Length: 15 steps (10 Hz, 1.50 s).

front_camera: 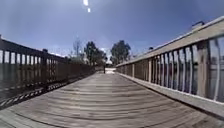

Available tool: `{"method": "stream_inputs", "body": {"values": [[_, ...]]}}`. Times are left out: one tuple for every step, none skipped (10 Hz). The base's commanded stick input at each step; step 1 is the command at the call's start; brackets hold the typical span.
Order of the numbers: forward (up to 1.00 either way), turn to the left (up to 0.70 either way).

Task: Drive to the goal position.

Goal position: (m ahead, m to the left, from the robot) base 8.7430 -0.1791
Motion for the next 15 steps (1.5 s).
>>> {"method": "stream_inputs", "body": {"values": [[0.7, 0.0], [0.7, 0.0], [0.7, 0.0], [0.7, 0.0], [0.7, 0.0], [0.7, 0.0], [0.7, 0.0], [0.7, 0.0], [0.7, 0.0], [0.7, 0.0], [0.7, 0.0], [0.7, 0.0], [0.7, 0.0], [0.7, 0.0], [0.7, 0.0]]}}
